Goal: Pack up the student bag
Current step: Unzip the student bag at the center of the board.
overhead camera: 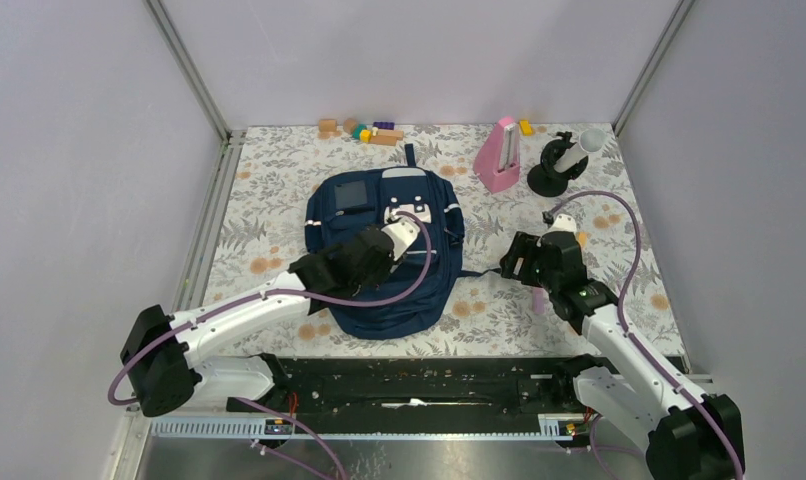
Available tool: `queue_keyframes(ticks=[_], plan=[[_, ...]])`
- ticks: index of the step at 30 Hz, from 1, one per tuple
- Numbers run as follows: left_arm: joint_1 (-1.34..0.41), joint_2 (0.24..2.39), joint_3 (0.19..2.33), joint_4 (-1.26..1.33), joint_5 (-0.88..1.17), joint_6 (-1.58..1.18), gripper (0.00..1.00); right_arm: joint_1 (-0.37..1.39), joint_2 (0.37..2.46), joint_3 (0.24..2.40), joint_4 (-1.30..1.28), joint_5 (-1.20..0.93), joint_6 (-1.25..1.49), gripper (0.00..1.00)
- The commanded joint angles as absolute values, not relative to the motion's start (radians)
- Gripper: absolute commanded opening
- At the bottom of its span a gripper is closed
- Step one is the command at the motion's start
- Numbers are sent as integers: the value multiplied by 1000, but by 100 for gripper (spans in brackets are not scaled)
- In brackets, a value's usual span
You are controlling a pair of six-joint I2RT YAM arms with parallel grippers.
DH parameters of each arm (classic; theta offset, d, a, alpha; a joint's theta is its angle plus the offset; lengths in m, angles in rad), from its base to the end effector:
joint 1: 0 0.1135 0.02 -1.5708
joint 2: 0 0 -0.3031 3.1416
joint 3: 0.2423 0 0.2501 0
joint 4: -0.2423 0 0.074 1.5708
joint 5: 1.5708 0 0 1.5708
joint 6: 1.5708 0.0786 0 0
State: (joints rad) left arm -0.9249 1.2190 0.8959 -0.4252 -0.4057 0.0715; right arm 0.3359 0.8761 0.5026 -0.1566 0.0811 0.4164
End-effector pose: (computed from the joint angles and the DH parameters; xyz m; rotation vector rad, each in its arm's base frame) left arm 0.1885 -0.1985 0.2784 0.8928 2.0611 0.0151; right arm 0.1960 0.0617 0.2366 0.1346 2.1161 0.3662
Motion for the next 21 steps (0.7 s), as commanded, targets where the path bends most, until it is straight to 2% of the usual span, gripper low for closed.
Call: queue_keyframes(ticks=[1, 4, 6, 15, 21], plan=[[-917, 1223, 947, -402, -454, 69, 35, 289, 895, 496, -216, 163, 464, 79], [-917, 1205, 952, -397, -457, 60, 12, 225, 936, 496, -248, 122, 501, 78], [-917, 1181, 961, -386, -457, 50, 0, 177, 964, 492, -267, 88, 527, 77], [-909, 1164, 1089, -415, -424, 23, 0, 124, 1010, 496, -363, 131, 562, 75], [-886, 1124, 1073, -420, -345, 3, 0, 124, 1086, 519, -390, 132, 570, 72]])
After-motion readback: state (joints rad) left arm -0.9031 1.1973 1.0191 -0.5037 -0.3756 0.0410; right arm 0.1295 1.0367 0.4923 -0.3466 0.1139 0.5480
